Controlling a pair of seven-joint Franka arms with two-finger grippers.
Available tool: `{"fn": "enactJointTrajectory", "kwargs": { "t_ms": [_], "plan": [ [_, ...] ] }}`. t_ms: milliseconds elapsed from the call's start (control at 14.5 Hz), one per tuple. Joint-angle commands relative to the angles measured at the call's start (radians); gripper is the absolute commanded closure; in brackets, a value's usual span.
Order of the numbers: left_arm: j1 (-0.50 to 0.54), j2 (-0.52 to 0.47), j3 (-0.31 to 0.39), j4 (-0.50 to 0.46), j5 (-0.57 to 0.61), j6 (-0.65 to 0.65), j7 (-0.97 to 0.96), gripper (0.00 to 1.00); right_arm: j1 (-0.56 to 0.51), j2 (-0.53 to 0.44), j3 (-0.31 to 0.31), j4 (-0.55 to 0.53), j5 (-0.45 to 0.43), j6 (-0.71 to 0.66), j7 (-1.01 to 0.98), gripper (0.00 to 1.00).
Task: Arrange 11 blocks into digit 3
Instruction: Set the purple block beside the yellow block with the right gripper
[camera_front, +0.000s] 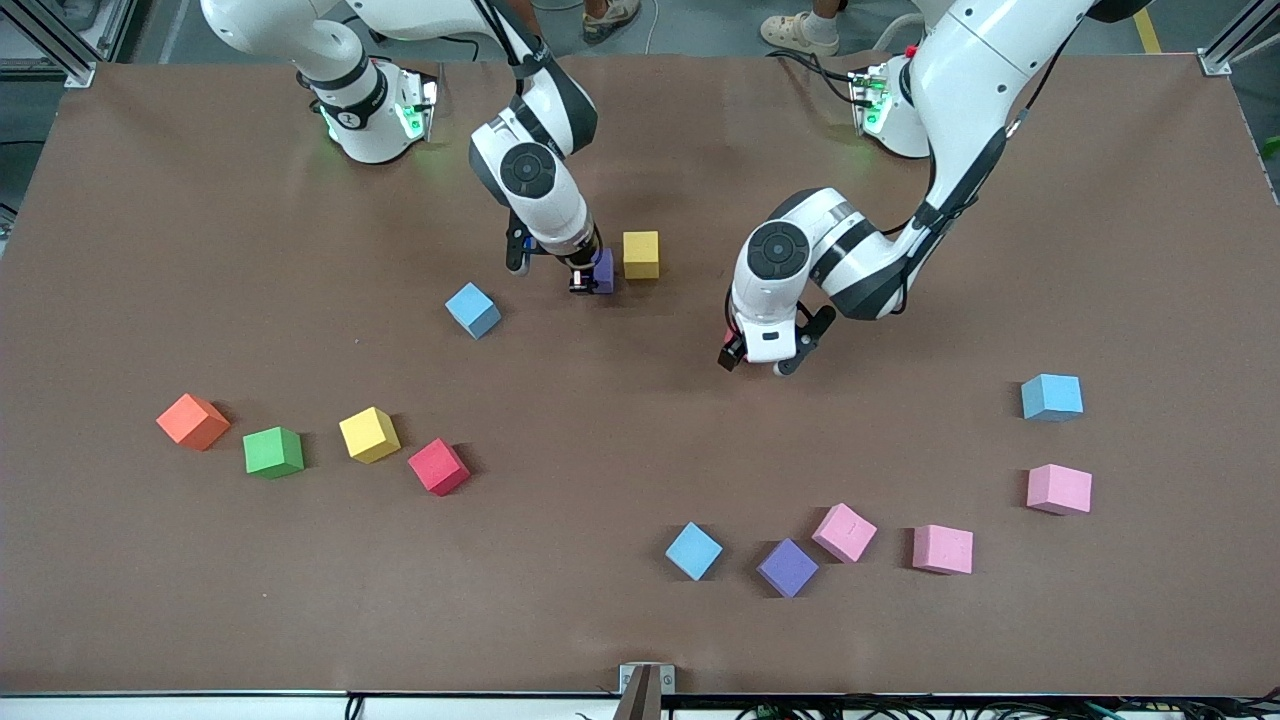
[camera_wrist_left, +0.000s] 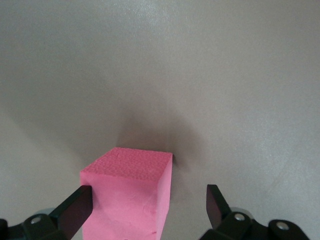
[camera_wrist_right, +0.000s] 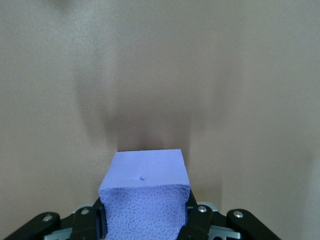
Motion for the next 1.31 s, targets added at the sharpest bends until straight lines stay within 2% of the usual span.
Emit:
{"fn": "enactJointTrajectory", "kwargs": {
  "t_ms": [0, 276, 551, 827, 964, 1240],
  "plan": [
    [-0.008, -0.023, -0.003, -0.024, 0.002, -0.006, -0.016, 0.00, 0.014, -0.015, -0.002, -0.011, 0.024, 0.003, 0.013, 1.00],
    [0.000, -0.053, -0.004, -0.016, 0.002, -0.075, 0.003, 0.00, 0.031, -0.015, -0.002, -0.011, 0.024, 0.006, 0.027, 1.00],
    [-0.001, -0.071, -0.006, -0.036, 0.002, -0.066, -0.017, 0.00, 0.059, -0.015, -0.002, -0.032, 0.028, 0.053, 0.030, 1.00],
    [0.012, -0.155, -0.006, -0.137, 0.001, 0.103, -0.052, 0.00, 0.057, -0.015, -0.002, -0.057, 0.028, 0.092, 0.030, 1.00],
    [0.006, -0.152, -0.004, -0.153, 0.002, 0.159, -0.083, 0.00, 0.057, -0.015, -0.002, -0.057, 0.028, 0.091, 0.033, 1.00],
    [0.005, -0.145, -0.004, -0.214, 0.066, 0.175, -0.088, 0.00, 0.062, -0.019, -0.002, -0.057, 0.028, 0.077, 0.039, 1.00]
  ]
}}
